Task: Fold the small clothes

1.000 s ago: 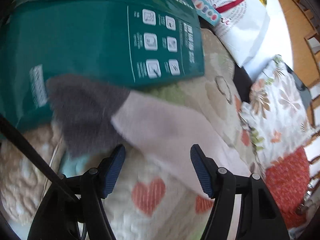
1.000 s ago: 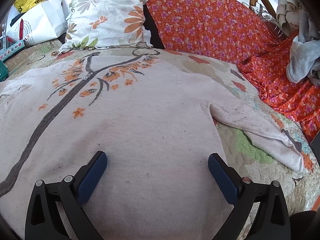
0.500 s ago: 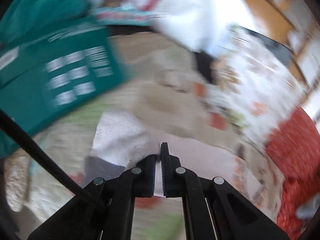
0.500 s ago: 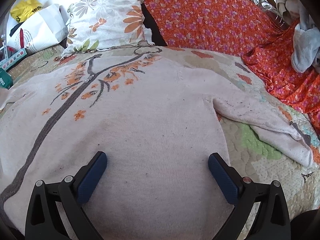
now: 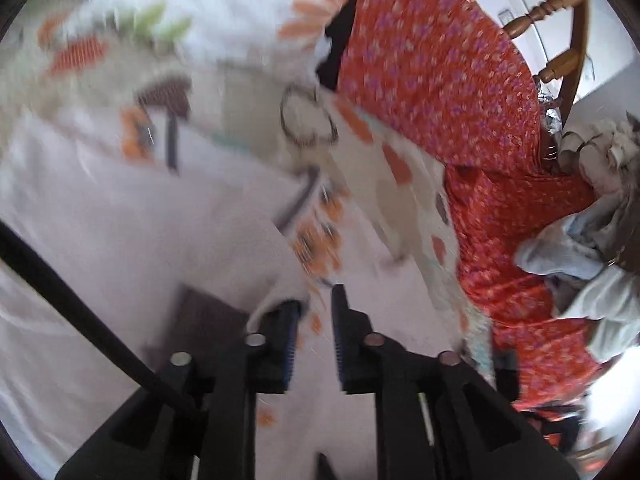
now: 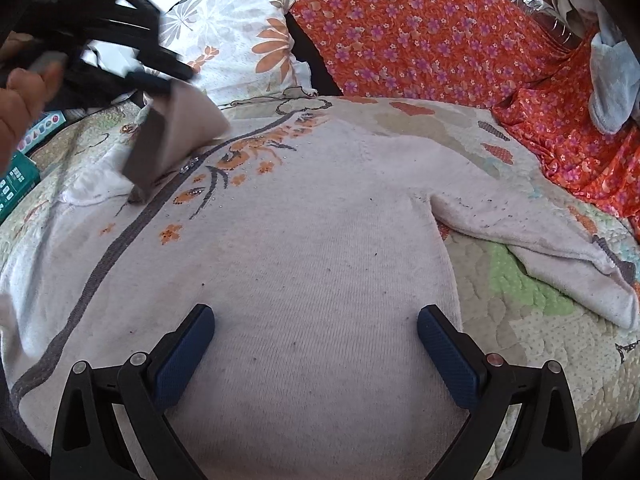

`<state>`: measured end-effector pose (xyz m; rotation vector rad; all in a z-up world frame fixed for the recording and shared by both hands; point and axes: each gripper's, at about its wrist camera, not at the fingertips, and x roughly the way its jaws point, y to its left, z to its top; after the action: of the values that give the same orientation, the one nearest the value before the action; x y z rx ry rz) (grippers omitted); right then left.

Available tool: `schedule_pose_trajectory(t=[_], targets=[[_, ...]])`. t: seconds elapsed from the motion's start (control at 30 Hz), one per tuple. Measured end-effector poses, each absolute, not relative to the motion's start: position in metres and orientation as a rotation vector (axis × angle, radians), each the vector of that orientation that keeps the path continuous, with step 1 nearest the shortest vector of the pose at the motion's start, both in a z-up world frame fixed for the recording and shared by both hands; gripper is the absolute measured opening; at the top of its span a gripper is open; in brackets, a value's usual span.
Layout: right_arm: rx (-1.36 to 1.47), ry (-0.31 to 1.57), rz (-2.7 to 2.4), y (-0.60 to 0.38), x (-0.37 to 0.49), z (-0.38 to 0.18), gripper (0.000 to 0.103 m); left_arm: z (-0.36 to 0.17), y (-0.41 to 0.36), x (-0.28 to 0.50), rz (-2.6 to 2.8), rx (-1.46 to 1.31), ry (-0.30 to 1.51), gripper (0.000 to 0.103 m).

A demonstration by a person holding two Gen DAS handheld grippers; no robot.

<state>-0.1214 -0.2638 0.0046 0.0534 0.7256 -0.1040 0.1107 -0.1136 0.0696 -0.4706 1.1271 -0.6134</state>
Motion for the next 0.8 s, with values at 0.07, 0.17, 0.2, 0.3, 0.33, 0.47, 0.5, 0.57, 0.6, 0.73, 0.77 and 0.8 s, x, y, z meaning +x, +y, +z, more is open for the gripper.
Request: schedule_pose_trajectory(t=[0.07,0.17,0.2,0.3,0.33,0.47,0.5,0.57,0.6,0.73,0.77,0.8], targets=[[0.057,0.724,-0.097,-0.264,-0.122,0.005,0.103,0.067,-0.109,0.100,-0.615,-0.494,1.141,0.036],[0.053,0.724,-0.099,-0.263,-0.122,0.004,0.103,0.077,-0.076,0.071,-0.562,-0.470,1.107,0.058],[0.052,0.725,-0.101,-0.264,-0.123,0.004,0.103,0.077,-0.065,0.069,-0.548,-0.468,1.098,0.061],[0.050,0.729,-0.100,-0.264,-0.122,0.004,0.103,0.078,-0.021,0.047,-0.462,-0.479,1.075,0.075],[0.049,0.738,-0.097,-0.264,-0.121,0.005,0.103,0.074,-0.006,0.039,-0.424,-0.481,1.068,0.075],[0.051,0.830,-0.048,-0.266,-0.117,0.030,0.075,0.054,0.029,0.016,-0.219,-0.353,1.030,0.075],[0.066,0.819,-0.029,-0.266,-0.117,0.038,0.074,0.048,0.032,0.012,-0.185,-0.315,1.017,0.075],[0.059,0.802,0.024,-0.259,-0.110,0.054,0.074,0.037,0.036,0.004,-0.155,-0.272,0.999,0.075],[0.034,0.803,0.056,-0.252,-0.103,0.061,0.074,0.030,0.037,0.001,-0.152,-0.264,0.993,0.075],[-0.177,0.769,0.179,-0.199,-0.073,0.074,0.074,0.013,0.037,-0.011,-0.162,-0.260,0.947,0.075],[-0.241,0.757,0.203,-0.184,-0.068,0.073,0.074,0.012,0.037,-0.017,-0.166,-0.244,0.917,0.075],[-0.320,0.745,0.224,-0.167,-0.060,0.068,0.074,0.012,0.032,-0.017,-0.165,-0.231,0.911,0.075]])
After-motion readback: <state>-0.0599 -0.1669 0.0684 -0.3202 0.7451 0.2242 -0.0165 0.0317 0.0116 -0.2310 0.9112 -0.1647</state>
